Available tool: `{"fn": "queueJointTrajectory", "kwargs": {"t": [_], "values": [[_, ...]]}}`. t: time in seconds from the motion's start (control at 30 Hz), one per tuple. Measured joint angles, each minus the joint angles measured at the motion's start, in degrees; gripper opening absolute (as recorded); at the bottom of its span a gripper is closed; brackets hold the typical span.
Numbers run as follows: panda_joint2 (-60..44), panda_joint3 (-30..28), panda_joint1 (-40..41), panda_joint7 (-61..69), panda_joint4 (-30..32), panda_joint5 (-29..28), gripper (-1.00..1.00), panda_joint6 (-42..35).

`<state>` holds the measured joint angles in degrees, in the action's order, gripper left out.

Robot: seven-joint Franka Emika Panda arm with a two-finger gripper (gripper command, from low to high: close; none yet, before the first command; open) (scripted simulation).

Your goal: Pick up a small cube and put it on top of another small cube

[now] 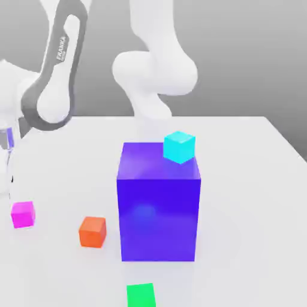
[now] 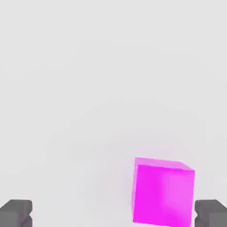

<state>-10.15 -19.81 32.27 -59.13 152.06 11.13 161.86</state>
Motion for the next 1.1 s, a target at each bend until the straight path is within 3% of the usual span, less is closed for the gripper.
{"fn": "queueJointTrajectory", "kwargs": {"t": [0.13, 0.17, 0.4, 0.6, 1.1], "values": [[-8.3, 7.3, 6.1, 5.2, -1.6, 7.1, 0.0, 6.1], [-10.1, 8.9, 7.4, 6.4, -2.0, 8.7, -1.0, 7.4], [-10.3, 9.3, 7.8, 6.4, -2.1, 8.7, -1.0, 7.7], [0.5, 1.9, 2.5, -1.4, 0.4, -1.9, -1.0, -0.3], [0.7, 17.0, -9.5, 15.8, -8.4, -10.0, -1.0, -8.8]]}}
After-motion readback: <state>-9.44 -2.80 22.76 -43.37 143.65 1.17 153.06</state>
